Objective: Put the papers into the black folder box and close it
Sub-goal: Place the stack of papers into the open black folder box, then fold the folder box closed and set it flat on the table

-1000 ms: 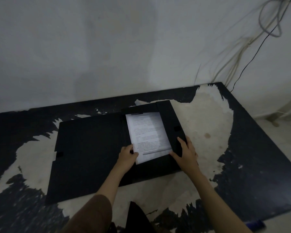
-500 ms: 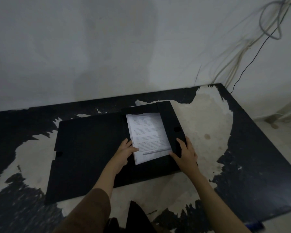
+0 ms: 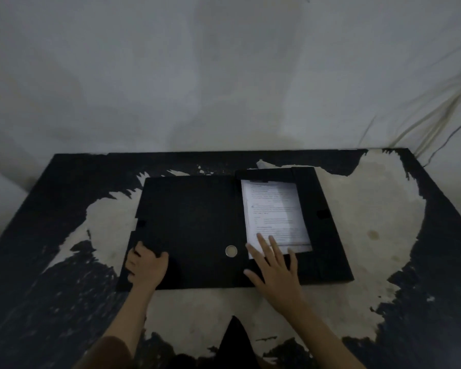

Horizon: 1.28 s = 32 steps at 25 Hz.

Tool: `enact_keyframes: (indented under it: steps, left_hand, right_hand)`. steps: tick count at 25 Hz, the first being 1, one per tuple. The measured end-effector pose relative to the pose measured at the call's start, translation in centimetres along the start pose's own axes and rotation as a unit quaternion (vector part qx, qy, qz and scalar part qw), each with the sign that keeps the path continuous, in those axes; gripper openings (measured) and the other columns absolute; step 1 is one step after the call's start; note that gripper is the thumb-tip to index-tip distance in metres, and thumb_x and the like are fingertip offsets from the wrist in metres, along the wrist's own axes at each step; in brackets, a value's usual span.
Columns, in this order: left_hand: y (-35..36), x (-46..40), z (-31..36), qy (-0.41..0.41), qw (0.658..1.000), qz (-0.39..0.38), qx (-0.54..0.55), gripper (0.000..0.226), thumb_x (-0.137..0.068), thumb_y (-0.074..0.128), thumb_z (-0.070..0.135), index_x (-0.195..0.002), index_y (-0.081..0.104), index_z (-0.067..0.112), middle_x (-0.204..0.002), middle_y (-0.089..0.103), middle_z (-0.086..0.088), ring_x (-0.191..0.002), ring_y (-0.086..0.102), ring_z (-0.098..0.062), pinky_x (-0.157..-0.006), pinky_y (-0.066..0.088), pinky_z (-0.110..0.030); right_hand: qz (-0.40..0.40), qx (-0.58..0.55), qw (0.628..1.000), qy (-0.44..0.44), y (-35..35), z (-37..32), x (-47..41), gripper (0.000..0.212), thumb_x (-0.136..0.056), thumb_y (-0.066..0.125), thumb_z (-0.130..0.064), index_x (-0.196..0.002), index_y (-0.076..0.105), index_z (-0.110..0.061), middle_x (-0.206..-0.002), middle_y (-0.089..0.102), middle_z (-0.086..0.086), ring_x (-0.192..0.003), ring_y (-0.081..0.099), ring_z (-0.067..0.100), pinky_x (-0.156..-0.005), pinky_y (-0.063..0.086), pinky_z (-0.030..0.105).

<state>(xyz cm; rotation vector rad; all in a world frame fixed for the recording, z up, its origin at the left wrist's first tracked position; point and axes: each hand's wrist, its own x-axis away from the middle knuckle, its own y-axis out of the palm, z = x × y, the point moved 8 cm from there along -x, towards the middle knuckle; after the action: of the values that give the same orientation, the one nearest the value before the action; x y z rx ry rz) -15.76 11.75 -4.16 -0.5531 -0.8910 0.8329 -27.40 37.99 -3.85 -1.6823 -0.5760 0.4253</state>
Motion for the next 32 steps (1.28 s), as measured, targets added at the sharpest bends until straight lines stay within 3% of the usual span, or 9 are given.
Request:
enact_keyframes:
  steps: [4, 8, 11, 15, 18, 20, 22, 26, 32]
  left_hand:
    - [-1.6, -1.1, -1.2, -0.013, 0.999, -0.014, 0.031, 0.069, -0.088, 0.053, 0.024, -0.143, 0.017, 0.004, -0.15, 0.016, -0.023, -0.136, 0.019, -0.039, -0.111, 0.024, -0.046]
    - [-3.0, -1.3, -3.1, -0.057, 0.998, 0.001, -0.005, 0.071, -0.087, 0.054, 0.028, -0.142, 0.017, 0.004, -0.15, 0.015, -0.021, -0.136, 0.016, -0.037, -0.112, 0.023, -0.048]
    - [-3.7, -1.3, -3.2, -0.055, 0.998, -0.001, -0.005, 0.069, -0.088, 0.052, 0.029, -0.143, 0.017, 0.007, -0.149, 0.016, -0.021, -0.135, 0.018, -0.036, -0.111, 0.024, -0.047]
    - [-6.6, -0.6, -2.1, -0.016, 0.995, -0.01, 0.1, 0.029, -0.09, 0.053, 0.013, -0.118, 0.054, 0.006, -0.142, 0.037, -0.024, -0.119, 0.042, -0.032, -0.091, 0.041, -0.039]
    - [-9.3, 1.6, 1.1, 0.067, 0.98, -0.06, 0.178, 0.039, -0.09, 0.052, 0.004, -0.128, 0.046, 0.004, -0.13, 0.05, -0.013, -0.11, 0.051, -0.027, -0.087, 0.041, -0.031]
    - [-10.7, 4.6, 4.6, 0.158, 0.959, -0.096, 0.217, 0.035, -0.092, 0.049, 0.009, -0.127, 0.048, 0.014, -0.113, 0.053, 0.006, -0.088, 0.054, -0.01, -0.076, 0.043, -0.023]
    - [-11.0, 8.3, 8.3, 0.264, 0.924, -0.141, 0.238, 0.029, -0.094, 0.045, 0.021, -0.121, 0.054, 0.027, -0.11, 0.059, 0.019, -0.094, 0.057, 0.0, -0.085, 0.047, -0.023]
    - [-7.6, 13.4, 13.4, 0.405, 0.874, -0.207, 0.169, 0.035, -0.084, 0.039, 0.052, -0.118, 0.039, 0.059, -0.127, 0.041, 0.04, -0.112, 0.039, 0.027, -0.095, 0.036, -0.012]
    - [1.8, 18.2, 17.8, 0.512, 0.817, -0.266, 0.014, 0.049, -0.094, 0.034, 0.042, -0.131, 0.005, 0.057, -0.15, -0.002, 0.03, -0.139, 0.001, 0.004, -0.113, 0.01, -0.029]
  right_hand:
    - [-0.042, 0.043, 0.998, 0.016, 1.4, -0.7, 0.0, 0.061, -0.09, 0.003, -0.058, -0.132, 0.04, -0.034, -0.144, 0.033, -0.004, -0.143, -0.015, 0.015, -0.11, -0.007, 0.053]
    - [-0.08, 0.036, 0.996, 0.028, 1.4, -0.7, 0.1, 0.062, -0.091, 0.002, -0.057, -0.127, 0.046, -0.033, -0.136, 0.056, -0.002, -0.135, 0.023, 0.021, -0.108, -0.005, 0.052]
    - [-0.087, 0.028, 0.995, 0.028, 1.3, -1.0, 0.1, 0.062, -0.091, 0.002, -0.056, -0.127, 0.046, -0.032, -0.133, 0.058, -0.002, -0.129, 0.03, 0.02, -0.107, -0.002, 0.054]
    - [-0.095, 0.041, 0.994, 0.015, 1.8, -1.0, 0.2, 0.061, -0.091, 0.002, -0.056, -0.127, 0.045, -0.032, -0.133, 0.058, -0.002, -0.129, 0.032, 0.021, -0.108, -0.001, 0.055]
    - [-0.091, -0.001, 0.996, 0.008, 0.5, -1.2, 0.0, 0.053, -0.091, 0.013, -0.058, -0.133, 0.037, -0.037, -0.146, 0.038, -0.012, -0.14, 0.024, 0.014, -0.113, 0.003, 0.058]
    - [-0.113, -0.165, 0.979, 0.029, -0.8, -1.1, -0.8, 0.047, -0.091, 0.038, -0.046, -0.137, 0.028, -0.04, -0.148, 0.022, -0.017, -0.144, 0.006, 0.011, -0.113, -0.006, 0.055]
    - [-0.116, -0.336, 0.934, 0.04, -3.7, -1.6, -1.9, 0.041, -0.092, 0.049, -0.03, -0.13, 0.038, -0.037, -0.141, 0.038, -0.01, -0.141, 0.021, 0.016, -0.117, 0.015, 0.045]
    - [0.0, -0.465, 0.885, 0.011, -13.7, -2.6, -4.8, 0.021, -0.095, 0.042, -0.026, -0.113, 0.053, -0.03, -0.107, 0.06, -0.011, -0.1, 0.061, 0.007, -0.089, 0.051, 0.028]
    - [0.029, -0.533, 0.844, 0.058, -21.1, 0.9, -6.4, 0.029, -0.087, 0.053, -0.04, -0.113, 0.057, -0.025, -0.098, 0.066, -0.006, -0.088, 0.066, 0.012, -0.066, 0.055, 0.02]
